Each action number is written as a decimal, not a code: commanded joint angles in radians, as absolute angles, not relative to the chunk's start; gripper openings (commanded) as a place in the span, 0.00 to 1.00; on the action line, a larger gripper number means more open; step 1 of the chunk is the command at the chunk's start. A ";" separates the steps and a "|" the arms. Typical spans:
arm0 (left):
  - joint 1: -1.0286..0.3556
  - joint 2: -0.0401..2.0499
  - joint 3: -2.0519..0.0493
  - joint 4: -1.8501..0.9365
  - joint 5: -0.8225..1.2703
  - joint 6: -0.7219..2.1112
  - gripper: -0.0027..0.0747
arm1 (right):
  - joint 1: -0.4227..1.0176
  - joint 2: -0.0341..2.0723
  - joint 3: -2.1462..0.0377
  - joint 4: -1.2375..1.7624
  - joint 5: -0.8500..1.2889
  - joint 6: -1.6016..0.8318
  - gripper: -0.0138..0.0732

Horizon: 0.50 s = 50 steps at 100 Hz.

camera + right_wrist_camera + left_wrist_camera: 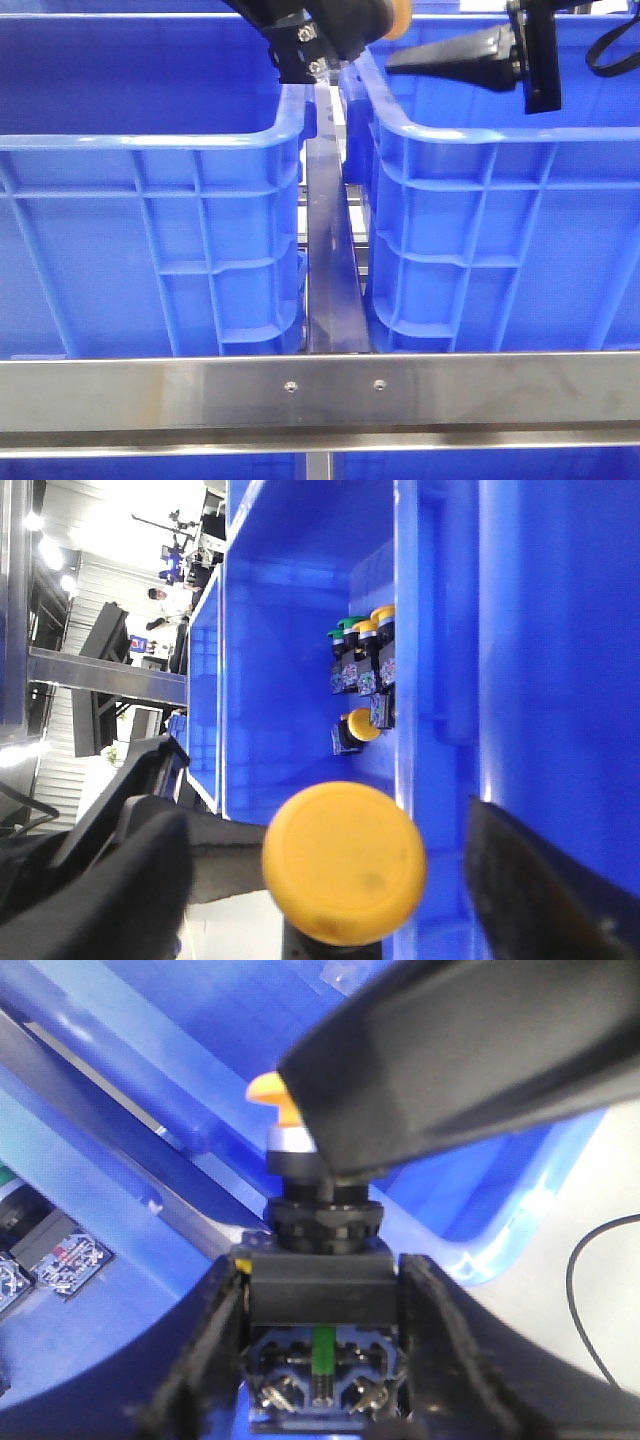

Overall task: Pick red and yellow buttons and place in box
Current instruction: 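Close the right gripper on the yellow cap and open the left gripper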

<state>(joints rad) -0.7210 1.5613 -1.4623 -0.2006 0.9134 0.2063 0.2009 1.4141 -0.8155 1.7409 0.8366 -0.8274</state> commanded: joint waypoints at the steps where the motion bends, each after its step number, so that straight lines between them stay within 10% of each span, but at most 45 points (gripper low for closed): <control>1: -0.729 1.512 -1.491 -0.233 0.870 0.204 0.24 | 0.202 1.386 -0.849 1.800 0.881 -0.849 0.66; 50: -0.729 1.512 -1.491 -0.247 0.893 0.204 0.25 | 0.202 1.386 -0.849 1.800 0.882 -0.849 0.51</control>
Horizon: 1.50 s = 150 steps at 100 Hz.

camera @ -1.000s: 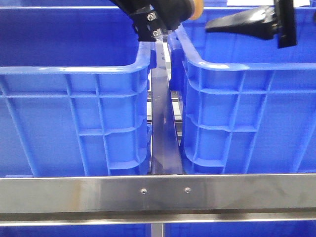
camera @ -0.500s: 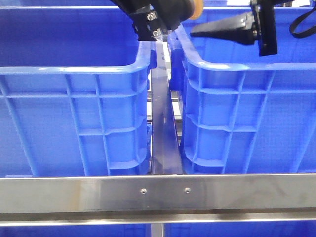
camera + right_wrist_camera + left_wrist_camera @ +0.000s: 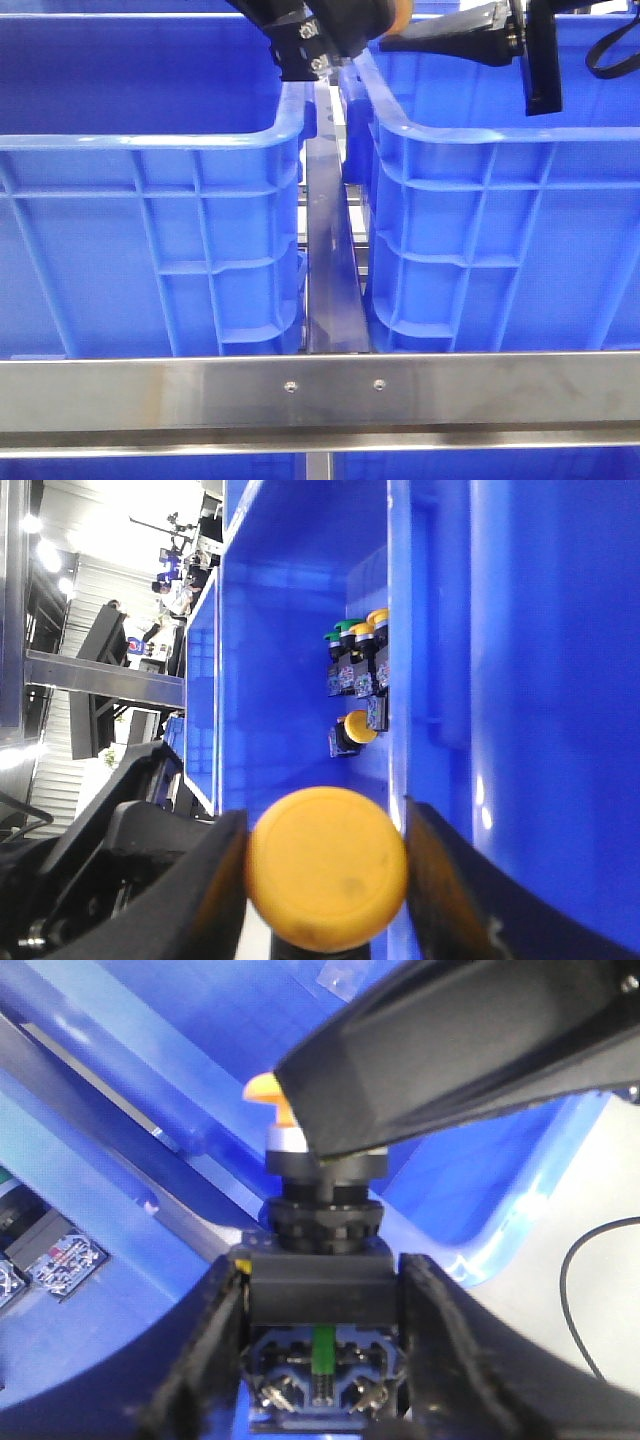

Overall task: Pick red and yellow buttons and place in box
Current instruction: 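Close the right gripper on the yellow cap and open the left gripper, then carry the yellow button with the right gripper over the empty bin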

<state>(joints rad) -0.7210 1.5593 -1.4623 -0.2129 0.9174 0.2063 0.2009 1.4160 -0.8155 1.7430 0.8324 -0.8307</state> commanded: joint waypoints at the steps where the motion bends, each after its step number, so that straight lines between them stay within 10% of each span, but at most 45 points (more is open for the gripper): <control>1: -0.729 1.512 -1.491 -0.247 0.893 0.204 0.26 | 0.202 1.386 -0.849 1.800 0.882 -0.849 0.51; 34: -0.729 1.512 -1.493 -0.247 0.897 0.204 0.74 | 0.202 1.386 -0.849 1.800 0.881 -0.849 0.51; 88: -0.729 1.510 -1.493 -0.263 0.897 0.204 0.75 | 0.028 1.386 -0.962 1.814 0.856 -0.955 0.51; 150: -0.729 1.510 -1.493 -0.271 0.898 0.204 0.74 | 0.017 1.482 -1.108 1.764 0.267 -1.611 0.51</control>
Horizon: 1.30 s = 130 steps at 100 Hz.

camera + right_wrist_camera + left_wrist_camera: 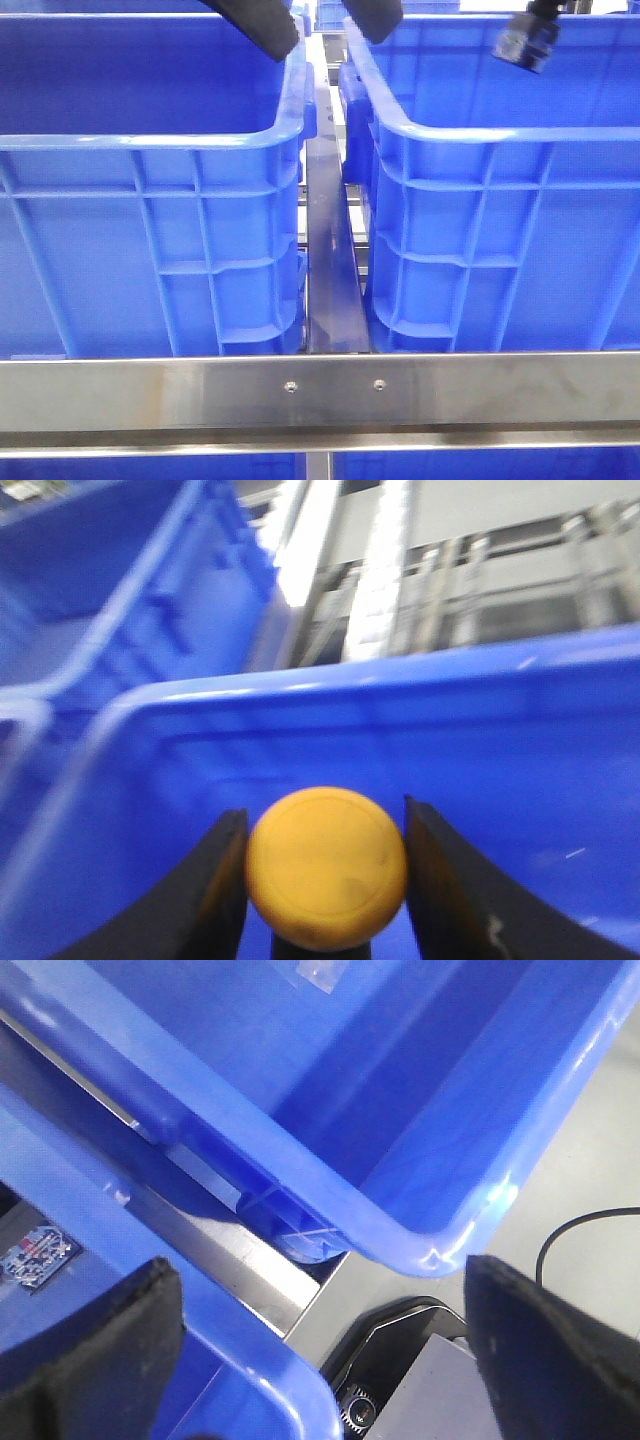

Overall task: Pick red and yellow buttons and place in box
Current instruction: 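Carry the yellow button with the right gripper over the empty bin, then lower the yellow button into the bin and open the right gripper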

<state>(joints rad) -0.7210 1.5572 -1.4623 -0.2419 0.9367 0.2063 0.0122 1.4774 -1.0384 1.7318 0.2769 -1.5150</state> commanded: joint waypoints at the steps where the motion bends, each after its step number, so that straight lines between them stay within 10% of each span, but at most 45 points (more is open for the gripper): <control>1: -0.729 1.510 -1.493 -0.271 0.898 0.204 0.74 | 0.017 1.491 -1.115 1.764 0.267 -1.613 0.51; 130: -0.729 1.510 -1.493 -0.271 0.896 0.204 0.74 | 0.017 1.848 -1.305 1.763 0.250 -1.708 0.61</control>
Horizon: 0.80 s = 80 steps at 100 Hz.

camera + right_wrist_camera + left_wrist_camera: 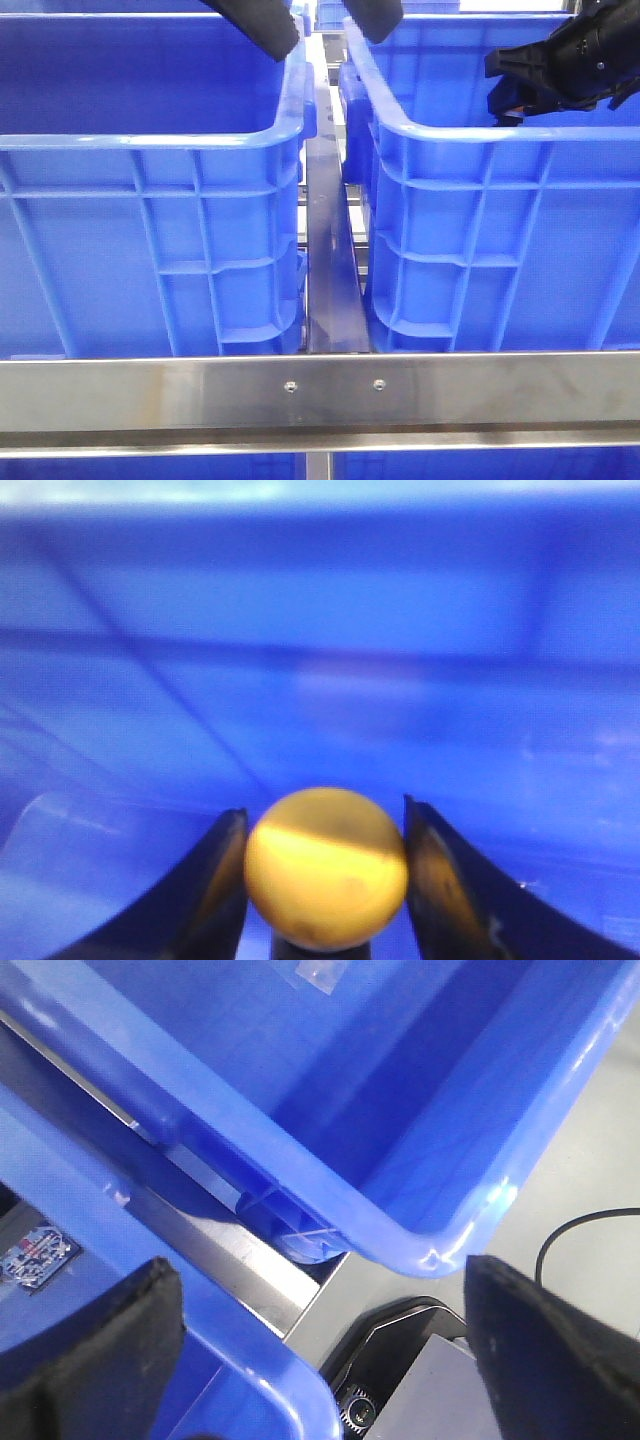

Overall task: Pick red and yellow buttons and place in box
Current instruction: 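Lower the yellow button into the bin and open the right gripper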

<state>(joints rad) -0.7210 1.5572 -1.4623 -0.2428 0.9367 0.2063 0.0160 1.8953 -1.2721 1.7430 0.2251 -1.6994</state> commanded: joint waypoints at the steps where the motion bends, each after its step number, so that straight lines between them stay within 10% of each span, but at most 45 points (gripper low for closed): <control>1: -0.729 1.510 -1.493 -0.271 0.896 0.204 0.74 | 0.017 1.848 -1.305 1.763 0.250 -1.708 0.63; 20: -0.729 1.510 -1.493 -0.271 0.896 0.204 0.74 | 0.017 1.847 -1.305 1.763 0.256 -1.708 0.76; 80: -0.729 1.510 -1.493 -0.271 0.894 0.204 0.74 | 0.016 1.610 -1.198 1.763 0.219 -1.708 0.64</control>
<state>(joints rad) -0.7210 1.5572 -1.4623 -0.2428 0.9367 0.2063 0.0160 1.7316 -1.2160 1.7430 0.2128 -1.7003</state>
